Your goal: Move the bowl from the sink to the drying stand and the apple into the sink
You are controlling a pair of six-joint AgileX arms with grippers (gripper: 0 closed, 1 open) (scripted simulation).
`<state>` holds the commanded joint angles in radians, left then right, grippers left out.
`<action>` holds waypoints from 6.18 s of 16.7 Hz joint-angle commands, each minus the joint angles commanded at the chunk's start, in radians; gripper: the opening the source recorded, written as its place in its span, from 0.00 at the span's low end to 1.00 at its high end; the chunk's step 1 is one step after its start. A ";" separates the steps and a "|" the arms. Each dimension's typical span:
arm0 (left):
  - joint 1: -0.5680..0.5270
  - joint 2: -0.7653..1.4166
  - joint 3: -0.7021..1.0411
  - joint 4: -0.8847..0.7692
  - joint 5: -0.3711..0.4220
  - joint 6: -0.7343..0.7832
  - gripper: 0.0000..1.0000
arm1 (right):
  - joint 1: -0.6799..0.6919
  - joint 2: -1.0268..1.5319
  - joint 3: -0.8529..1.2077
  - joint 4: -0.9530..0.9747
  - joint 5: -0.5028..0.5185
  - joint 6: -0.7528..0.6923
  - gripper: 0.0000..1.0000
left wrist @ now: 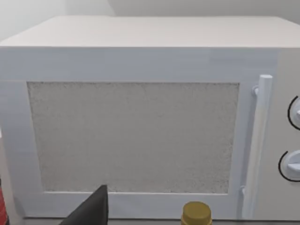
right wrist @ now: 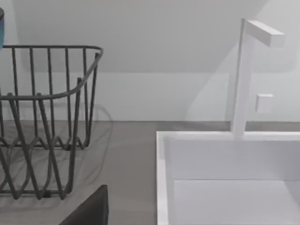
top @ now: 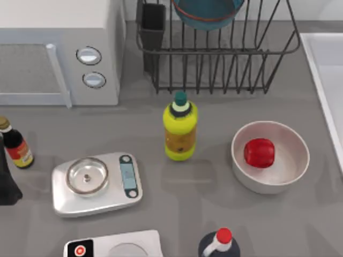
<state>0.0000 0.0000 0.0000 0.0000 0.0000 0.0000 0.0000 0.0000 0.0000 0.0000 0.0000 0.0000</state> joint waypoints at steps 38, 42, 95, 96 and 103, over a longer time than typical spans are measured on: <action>0.000 0.000 0.000 0.000 0.000 0.000 1.00 | 0.266 1.231 0.991 -0.715 0.012 0.308 1.00; 0.000 0.000 0.000 0.000 0.000 0.000 1.00 | 0.358 1.598 1.276 -0.926 0.005 0.391 1.00; 0.000 0.000 0.000 0.000 0.000 0.000 1.00 | 0.479 2.037 1.388 -0.872 0.012 0.492 0.00; 0.000 0.000 0.000 0.000 0.000 0.000 1.00 | 0.480 2.030 1.411 -0.895 0.012 0.492 0.00; 0.000 0.000 0.000 0.000 0.000 0.000 1.00 | 0.478 1.967 1.618 -1.194 0.011 0.489 0.00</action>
<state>0.0000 0.0000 0.0000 0.0000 0.0000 0.0000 0.4778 1.9668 1.6179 -1.1938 0.0112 0.4891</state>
